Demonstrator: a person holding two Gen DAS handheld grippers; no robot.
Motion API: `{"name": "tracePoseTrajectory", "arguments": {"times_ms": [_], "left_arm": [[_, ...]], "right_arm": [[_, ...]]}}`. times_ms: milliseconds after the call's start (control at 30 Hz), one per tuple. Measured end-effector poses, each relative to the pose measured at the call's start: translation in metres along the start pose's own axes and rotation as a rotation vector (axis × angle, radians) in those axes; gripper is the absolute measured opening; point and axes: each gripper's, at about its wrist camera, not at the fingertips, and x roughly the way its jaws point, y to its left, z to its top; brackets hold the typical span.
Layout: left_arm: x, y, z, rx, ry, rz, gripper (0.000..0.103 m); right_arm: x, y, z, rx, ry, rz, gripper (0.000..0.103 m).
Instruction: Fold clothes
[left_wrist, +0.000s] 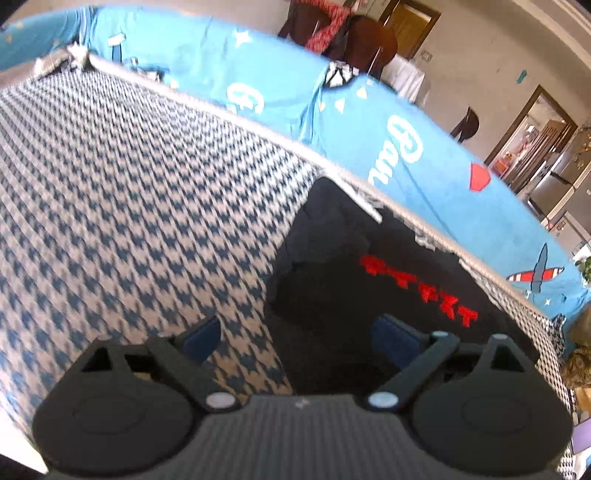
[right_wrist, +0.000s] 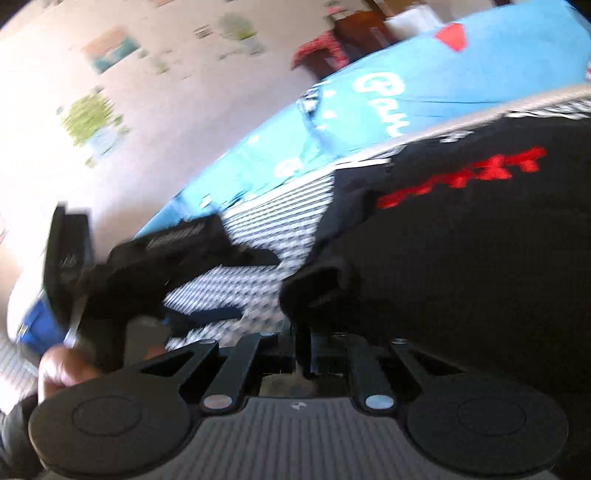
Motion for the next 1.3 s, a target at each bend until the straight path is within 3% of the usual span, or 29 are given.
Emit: {"name": "tracePoseTrajectory", "arguments": {"times_ms": [200,567,1067,1300], "left_arm": [[-0.030,0.005,0.005,0.047,-0.086,0.019,0.100],[-0.027,-0.004,-0.002,0.121,-0.047,0.021,0.100],[-0.013,-0.021,-0.011,0.170,0.004,0.041,0.103],[-0.005,-0.032,-0.021,0.235,0.026,0.063,0.103]], "right_arm": [[0.011,0.038,-0.018,-0.131,0.083,0.118,0.010],[0.054,0.062,-0.065,-0.233,0.266,0.162,0.008],[0.059,0.068,-0.066,-0.320,0.347,0.179,0.011],[0.045,0.064,-0.060,-0.377,0.291,0.082,0.020]]}}
